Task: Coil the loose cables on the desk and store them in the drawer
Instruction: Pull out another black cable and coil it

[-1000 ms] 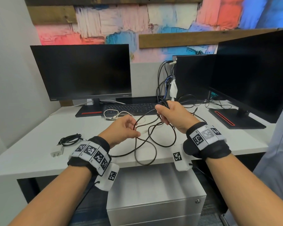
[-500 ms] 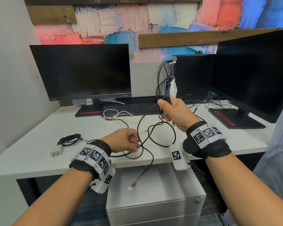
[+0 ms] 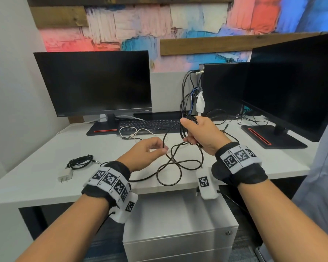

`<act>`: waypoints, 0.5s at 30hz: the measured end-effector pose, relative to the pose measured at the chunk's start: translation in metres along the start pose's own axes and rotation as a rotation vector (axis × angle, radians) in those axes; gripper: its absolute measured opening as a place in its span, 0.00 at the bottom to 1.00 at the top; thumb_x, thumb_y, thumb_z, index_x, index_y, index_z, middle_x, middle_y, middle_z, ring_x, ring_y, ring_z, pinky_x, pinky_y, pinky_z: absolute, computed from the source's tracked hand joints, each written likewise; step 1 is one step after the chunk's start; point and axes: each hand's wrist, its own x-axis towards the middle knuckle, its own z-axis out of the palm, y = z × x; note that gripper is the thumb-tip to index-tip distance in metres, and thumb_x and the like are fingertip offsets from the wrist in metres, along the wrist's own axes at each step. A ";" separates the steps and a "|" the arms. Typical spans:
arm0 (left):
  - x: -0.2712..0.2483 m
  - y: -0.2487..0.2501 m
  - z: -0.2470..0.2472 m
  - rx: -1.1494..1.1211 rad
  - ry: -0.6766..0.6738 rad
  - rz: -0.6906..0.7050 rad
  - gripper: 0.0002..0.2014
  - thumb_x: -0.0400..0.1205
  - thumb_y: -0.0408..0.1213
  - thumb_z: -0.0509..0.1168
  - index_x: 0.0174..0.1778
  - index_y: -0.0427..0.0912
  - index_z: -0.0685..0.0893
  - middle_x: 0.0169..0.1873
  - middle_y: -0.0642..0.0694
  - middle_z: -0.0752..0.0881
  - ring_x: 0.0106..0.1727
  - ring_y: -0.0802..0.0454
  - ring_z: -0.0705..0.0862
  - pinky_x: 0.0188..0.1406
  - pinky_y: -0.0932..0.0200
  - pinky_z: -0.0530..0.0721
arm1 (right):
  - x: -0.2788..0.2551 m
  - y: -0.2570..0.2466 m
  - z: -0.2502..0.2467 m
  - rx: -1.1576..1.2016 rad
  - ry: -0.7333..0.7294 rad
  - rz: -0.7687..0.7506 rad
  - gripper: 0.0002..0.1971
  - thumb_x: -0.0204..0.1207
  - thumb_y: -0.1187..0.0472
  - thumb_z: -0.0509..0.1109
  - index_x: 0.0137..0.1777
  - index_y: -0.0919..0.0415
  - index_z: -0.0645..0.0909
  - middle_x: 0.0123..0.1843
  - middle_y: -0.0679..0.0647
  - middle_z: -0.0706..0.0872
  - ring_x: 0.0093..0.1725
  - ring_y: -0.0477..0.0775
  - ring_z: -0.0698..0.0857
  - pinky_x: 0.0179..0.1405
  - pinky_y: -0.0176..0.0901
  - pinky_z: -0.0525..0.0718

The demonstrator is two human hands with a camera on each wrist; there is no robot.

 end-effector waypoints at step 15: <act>-0.001 -0.003 0.021 0.368 0.027 0.025 0.05 0.83 0.39 0.59 0.45 0.43 0.79 0.38 0.49 0.87 0.42 0.49 0.84 0.46 0.52 0.82 | -0.012 -0.014 0.003 0.673 -0.013 0.039 0.21 0.87 0.56 0.54 0.30 0.59 0.65 0.31 0.60 0.85 0.22 0.52 0.83 0.34 0.43 0.85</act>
